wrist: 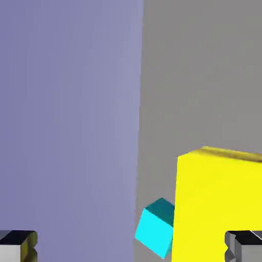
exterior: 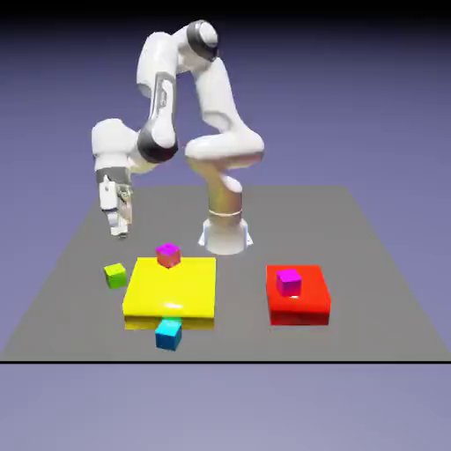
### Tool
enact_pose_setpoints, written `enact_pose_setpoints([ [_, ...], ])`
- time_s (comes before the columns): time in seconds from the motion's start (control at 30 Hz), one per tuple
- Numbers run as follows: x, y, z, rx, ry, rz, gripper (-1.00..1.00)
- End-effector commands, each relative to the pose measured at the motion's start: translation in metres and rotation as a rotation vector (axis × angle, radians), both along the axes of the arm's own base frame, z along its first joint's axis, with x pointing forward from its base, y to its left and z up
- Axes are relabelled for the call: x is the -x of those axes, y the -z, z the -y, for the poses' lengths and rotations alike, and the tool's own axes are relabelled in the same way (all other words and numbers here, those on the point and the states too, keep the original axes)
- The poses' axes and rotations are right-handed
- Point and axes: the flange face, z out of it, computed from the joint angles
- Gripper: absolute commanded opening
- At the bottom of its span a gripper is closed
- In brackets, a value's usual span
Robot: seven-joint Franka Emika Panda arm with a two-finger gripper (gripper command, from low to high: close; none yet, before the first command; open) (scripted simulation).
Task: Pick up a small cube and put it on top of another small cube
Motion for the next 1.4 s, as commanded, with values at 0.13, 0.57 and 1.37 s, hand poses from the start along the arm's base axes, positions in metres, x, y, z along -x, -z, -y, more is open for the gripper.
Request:
enact_pose_setpoints([
  [0.13,0.031,0.036,0.028,-0.163,0.185,-0.065,0.00],
  [0.57,0.132,0.127,0.073,-0.558,0.681,-0.245,0.00],
  [1.37,0.133,0.113,0.092,-0.480,0.623,-0.269,-1.00],
])
